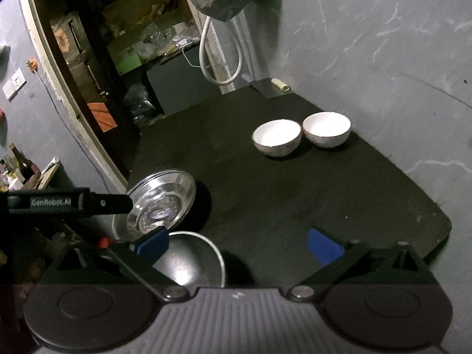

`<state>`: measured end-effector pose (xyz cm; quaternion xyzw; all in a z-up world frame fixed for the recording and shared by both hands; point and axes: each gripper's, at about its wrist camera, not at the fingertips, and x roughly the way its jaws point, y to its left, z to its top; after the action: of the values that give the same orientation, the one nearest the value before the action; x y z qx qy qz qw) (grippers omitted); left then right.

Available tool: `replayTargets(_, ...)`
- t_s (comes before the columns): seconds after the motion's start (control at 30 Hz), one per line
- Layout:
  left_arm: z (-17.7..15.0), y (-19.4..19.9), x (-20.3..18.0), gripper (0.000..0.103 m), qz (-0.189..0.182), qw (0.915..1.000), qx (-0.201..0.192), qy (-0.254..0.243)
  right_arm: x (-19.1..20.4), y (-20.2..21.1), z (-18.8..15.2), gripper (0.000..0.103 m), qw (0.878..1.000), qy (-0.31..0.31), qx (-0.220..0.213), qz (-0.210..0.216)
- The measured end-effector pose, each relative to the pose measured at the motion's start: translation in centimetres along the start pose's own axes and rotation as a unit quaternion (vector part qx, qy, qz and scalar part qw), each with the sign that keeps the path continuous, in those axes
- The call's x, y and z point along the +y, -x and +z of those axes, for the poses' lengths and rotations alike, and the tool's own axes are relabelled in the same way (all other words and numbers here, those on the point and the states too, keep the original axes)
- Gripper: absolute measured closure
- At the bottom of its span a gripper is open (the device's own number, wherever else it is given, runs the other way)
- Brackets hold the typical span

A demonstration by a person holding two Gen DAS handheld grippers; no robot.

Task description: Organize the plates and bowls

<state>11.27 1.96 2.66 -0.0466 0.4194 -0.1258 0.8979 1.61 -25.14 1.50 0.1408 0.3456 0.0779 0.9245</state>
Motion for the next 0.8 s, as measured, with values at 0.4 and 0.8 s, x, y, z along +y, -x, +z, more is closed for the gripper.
replayTargets(0.4, 5.1, -6.2, -2.1, 0.001, 0.022, 0.9997, 0.008, 0.002, -4.9, -4.2, 3.4, 0.000, 1.000, -0.021, 0.018, -0.007)
replayTargets(0.8, 12.2, -17.1, -6.5, 0.001, 0.036, 0.9978, 0.007, -0.056, -11.0, -13.7, 9.0, 0.007, 0.993, -0.112, 0.025, 0.034)
